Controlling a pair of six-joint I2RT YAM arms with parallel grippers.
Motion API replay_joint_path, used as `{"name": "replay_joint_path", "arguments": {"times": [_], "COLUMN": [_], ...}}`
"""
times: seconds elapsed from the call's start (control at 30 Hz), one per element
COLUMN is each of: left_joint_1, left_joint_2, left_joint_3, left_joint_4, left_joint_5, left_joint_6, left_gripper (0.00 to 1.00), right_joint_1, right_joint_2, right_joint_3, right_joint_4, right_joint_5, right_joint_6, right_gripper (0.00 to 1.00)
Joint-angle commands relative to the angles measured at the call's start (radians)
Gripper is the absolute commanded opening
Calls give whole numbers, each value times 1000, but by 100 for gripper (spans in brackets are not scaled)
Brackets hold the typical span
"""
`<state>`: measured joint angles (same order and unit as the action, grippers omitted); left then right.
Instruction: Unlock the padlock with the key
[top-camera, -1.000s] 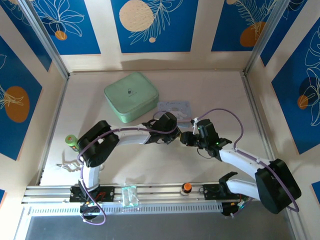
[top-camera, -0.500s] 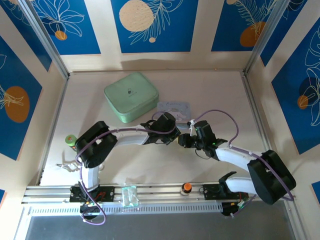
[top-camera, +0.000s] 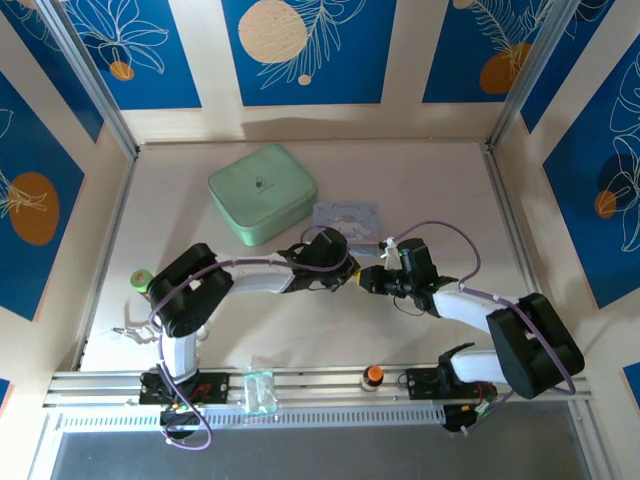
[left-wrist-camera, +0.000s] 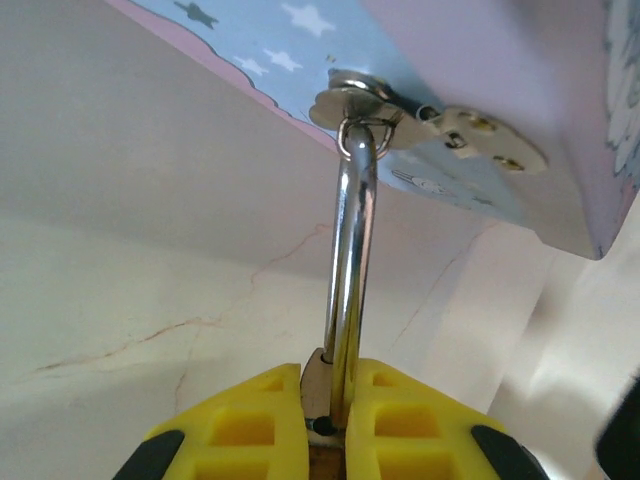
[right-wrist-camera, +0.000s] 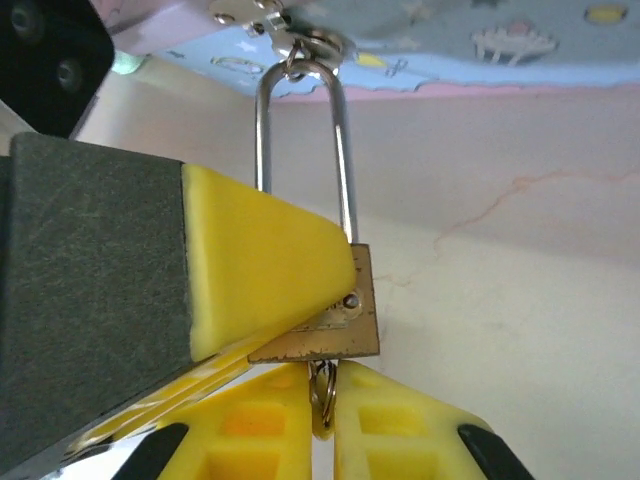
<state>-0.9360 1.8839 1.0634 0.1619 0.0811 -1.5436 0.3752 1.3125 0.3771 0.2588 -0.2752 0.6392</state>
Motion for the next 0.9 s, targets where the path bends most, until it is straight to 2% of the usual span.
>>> {"name": "replay_joint_path", "arguments": {"times": [0.0,0.2,0.43,0.5,0.73,0.87], "left_joint_1": [-18,-18,-17,-15,-11,-6], "left_joint_2": [-34,-53,-71,-75,-101,-111], "left_joint_3": [-37,-61,-98,-108,-109,-117], "left_joint_4": [-15,4,23,27,-11,-34], "left_joint_5": [86,89,78,77,51,39], "left_joint_6": [-24,-25,-29,-32,-12,7], "left_gripper": [0,0,0,0,0,0], "right_joint_1": [-74,-147,-204,-203,-203,-206], "right_joint_2": [66,185,333,343,257,234], "right_joint_3": [-1,-17,2,-3,13,10], "right_joint_4": [155,278,357,355,108,71], "right_joint_5": [-193,-357,-489,-479,-338,-304], "right_joint_6": [127,277,386,386,277,263], "right_gripper": [9,8,9,9,20,23]}}
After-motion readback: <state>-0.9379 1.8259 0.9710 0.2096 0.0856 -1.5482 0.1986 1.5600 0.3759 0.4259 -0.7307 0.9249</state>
